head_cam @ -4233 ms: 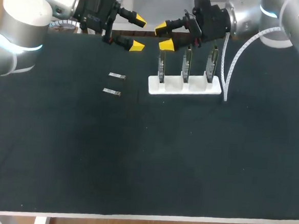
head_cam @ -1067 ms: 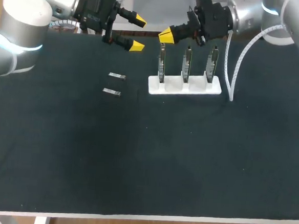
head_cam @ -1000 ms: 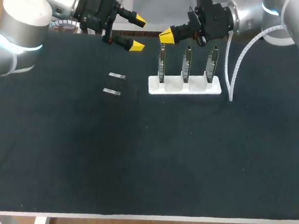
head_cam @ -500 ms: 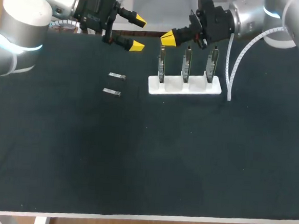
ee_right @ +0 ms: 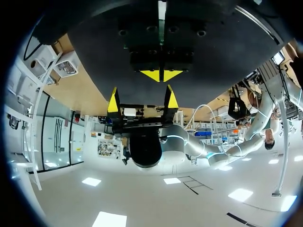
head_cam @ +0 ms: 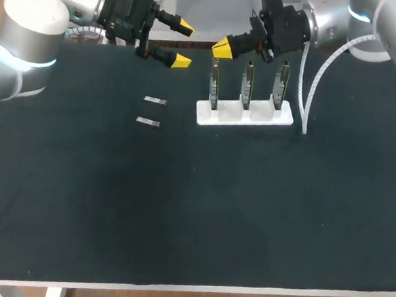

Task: Pick up the optical module with the left hand, and insert it into the network port with the right hand.

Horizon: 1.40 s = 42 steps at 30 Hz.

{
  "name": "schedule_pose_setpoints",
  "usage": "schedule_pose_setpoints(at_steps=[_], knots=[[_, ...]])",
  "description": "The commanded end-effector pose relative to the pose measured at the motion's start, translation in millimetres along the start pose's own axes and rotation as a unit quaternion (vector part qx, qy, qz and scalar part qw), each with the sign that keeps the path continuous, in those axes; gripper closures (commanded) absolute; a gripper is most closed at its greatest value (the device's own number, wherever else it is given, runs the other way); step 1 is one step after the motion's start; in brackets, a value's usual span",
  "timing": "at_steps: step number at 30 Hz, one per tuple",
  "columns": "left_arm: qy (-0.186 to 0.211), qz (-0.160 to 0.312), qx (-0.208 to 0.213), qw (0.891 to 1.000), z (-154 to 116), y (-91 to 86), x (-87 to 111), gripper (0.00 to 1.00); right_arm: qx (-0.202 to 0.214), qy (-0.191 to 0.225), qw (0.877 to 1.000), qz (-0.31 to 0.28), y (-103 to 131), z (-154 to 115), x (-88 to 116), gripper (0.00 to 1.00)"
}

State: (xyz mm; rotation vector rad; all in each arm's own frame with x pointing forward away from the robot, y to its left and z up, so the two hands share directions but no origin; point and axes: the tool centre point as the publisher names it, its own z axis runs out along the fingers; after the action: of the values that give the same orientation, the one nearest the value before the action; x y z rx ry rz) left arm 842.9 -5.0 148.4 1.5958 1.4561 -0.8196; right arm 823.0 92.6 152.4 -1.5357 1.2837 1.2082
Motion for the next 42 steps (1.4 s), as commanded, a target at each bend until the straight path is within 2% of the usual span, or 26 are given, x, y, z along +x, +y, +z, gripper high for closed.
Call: schedule_pose_setpoints(at_steps=[1, 27, 42], knots=[[0.001, 0.001, 0.001, 1.000, 0.3, 1.3, 0.1, 0.00, -0.014, -0.002, 1.000, 0.002, -11.2, 0.7, 3.7, 1.00], [0.001, 0.001, 0.001, 1.000, 0.3, 1.3, 0.1, 0.00, -0.018, -0.007, 1.000, 0.019, -9.3, 0.0, 19.0, 1.00], [0.001, 0.001, 0.001, 1.000, 0.3, 1.3, 0.1, 0.00, -0.020, -0.014, 1.000, -0.010, -15.6, 1.8, -0.9, 1.00]])
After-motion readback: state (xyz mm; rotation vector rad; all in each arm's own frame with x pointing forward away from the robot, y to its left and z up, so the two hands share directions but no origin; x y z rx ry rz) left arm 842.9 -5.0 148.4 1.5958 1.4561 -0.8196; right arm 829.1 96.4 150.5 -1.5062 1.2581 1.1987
